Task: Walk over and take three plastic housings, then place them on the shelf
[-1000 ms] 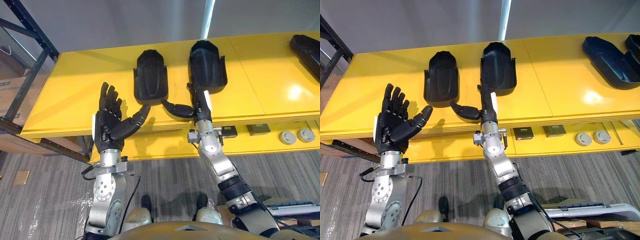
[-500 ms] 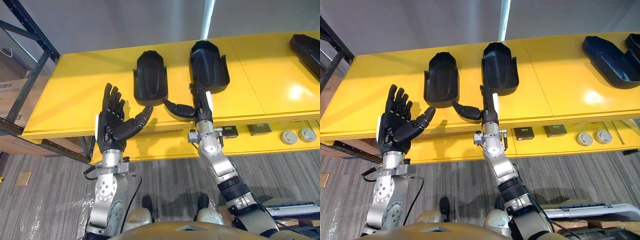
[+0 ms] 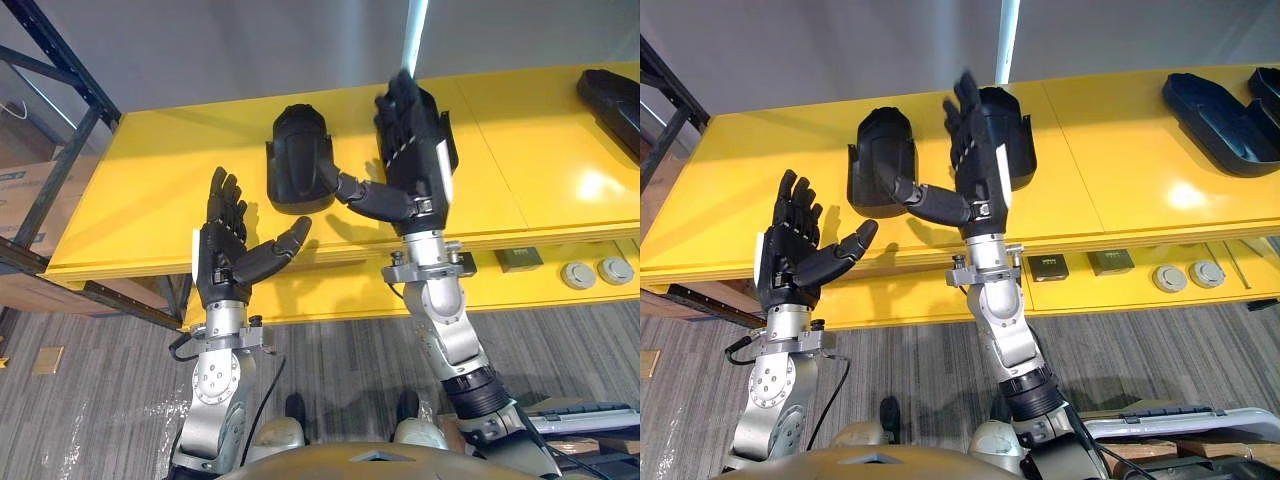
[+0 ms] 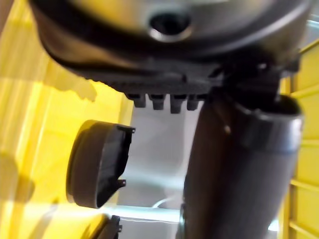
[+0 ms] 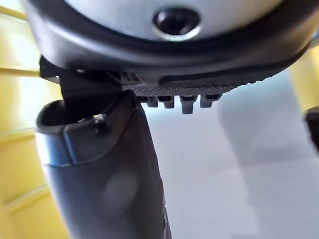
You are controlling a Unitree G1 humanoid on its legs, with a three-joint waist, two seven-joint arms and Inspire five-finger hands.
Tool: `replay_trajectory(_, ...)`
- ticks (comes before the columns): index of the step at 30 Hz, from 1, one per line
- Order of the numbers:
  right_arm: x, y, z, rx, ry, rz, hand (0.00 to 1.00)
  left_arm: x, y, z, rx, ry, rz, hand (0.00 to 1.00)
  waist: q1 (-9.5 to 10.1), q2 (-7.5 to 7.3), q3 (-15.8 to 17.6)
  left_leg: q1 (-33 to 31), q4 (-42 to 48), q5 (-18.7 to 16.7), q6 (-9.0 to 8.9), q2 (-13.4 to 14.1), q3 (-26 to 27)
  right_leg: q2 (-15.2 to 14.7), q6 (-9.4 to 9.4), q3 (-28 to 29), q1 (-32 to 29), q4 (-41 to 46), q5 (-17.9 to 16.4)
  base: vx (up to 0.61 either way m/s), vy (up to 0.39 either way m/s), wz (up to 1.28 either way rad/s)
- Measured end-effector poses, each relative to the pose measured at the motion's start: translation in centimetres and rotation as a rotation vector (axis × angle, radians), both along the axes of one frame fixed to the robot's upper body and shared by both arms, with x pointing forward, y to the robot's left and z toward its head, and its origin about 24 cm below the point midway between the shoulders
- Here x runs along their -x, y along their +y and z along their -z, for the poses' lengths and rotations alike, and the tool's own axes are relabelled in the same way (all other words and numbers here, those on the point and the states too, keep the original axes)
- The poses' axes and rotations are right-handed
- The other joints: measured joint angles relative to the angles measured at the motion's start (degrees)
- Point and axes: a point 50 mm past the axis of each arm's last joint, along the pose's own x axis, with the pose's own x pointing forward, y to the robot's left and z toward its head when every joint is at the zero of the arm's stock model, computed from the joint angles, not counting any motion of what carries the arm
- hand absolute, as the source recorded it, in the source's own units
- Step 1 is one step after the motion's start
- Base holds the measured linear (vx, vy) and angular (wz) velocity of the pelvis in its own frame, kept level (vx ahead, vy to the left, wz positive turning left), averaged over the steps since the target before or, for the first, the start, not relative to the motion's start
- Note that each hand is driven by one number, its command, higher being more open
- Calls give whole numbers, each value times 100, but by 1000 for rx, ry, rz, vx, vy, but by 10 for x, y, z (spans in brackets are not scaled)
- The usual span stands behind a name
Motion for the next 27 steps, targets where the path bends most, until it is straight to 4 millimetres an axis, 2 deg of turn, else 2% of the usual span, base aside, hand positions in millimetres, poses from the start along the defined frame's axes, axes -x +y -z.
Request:
replay_trajectory(3,9,-1,-13,6,-84,-31,100,-1,5,7,-78,43,-28,100,-76,13,-8,-36,7,0,1,1,-19,1,0,-24,-19,-3,-1,-5,-1,3)
replay_trajectory(6,12,-10,-7,35,-62,-12,100,-3,6,9,-101,65,-36,100,-70,17,-10,-44,0,1,1,-2,-21,-1,0,-27,-27,-3,-3,0,0,0)
replay_trajectory(12,15,-23,12,58,43,0,100,-6,5,14,-300,94,-72,100,-90,92,-44,-53,-26,2,2,-5,-10,0,-1,-12,-64,8,-7,0,0,-1)
replay_trajectory(17,16,-31,19,58,81,4,100,-11,11,24,-308,151,-127,100,-209,153,-74,-52,-37,2,2,-7,30,1,-2,41,-107,23,-8,-1,0,-5)
replay_trajectory(27,18,-38,23,90,116,7,100,-28,21,21,-377,158,-298,100,-265,245,-30,-132,24,-3,6,-3,171,-4,-20,250,-338,184,-38,-28,-1,-8)
